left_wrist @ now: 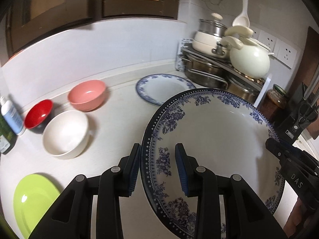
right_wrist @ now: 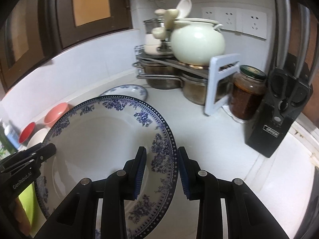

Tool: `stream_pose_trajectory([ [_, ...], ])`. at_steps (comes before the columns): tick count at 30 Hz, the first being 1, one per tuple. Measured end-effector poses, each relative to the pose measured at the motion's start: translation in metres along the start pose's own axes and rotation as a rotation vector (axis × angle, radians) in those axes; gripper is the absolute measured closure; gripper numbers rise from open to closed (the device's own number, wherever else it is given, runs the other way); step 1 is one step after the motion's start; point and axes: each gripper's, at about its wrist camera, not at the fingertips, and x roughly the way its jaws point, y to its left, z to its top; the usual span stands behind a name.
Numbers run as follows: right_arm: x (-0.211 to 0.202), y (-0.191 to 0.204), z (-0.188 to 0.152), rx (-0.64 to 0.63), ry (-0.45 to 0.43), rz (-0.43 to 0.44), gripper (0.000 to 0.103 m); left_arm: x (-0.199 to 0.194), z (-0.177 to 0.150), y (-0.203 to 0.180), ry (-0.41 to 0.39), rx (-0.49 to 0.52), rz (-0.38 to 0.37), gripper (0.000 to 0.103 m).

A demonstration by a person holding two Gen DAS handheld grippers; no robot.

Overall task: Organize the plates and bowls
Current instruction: 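Lift the patterned plate with both tools and carry it toward the green plate, then lower the patterned plate onto the green plate with both tools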

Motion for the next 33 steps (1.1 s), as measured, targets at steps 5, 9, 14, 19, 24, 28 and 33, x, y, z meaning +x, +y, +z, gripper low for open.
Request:
stream_pose_trajectory([
  [5,-0.007,0.024,-0.003,-0.032,-0.008,0.038,0.070,-0.017,-0.008,0.025,-0.014,-0.032,0.032,0.068],
  [9,-0.013,0.042,-0.007,-0.058,-0.011,0.064,0.070,-0.029,-0.014,0.044,-0.024,-0.063,0.059,0.068],
  [14,-0.019,0.069,-0.010,-0.094,-0.016,0.102,0.070,-0.044,-0.023,0.070,-0.036,-0.099,0.095,0.068],
  [19,-0.025,0.095,-0.015,-0.127,-0.020,0.146,0.070,-0.062,-0.036,0.097,-0.051,-0.136,0.137,0.068],
  [24,-0.033,0.123,-0.022,-0.168,-0.024,0.183,0.070,-0.076,-0.049,0.121,-0.056,-0.171,0.170,0.068],
  [28,-0.038,0.144,-0.027,-0.189,-0.018,0.215,0.070,-0.089,-0.061,0.140,-0.062,-0.196,0.198,0.068],
  [33,-0.044,0.170,-0.035,-0.229,-0.019,0.247,0.070,-0.102,-0.074,0.164,-0.059,-0.232,0.233,0.068],
])
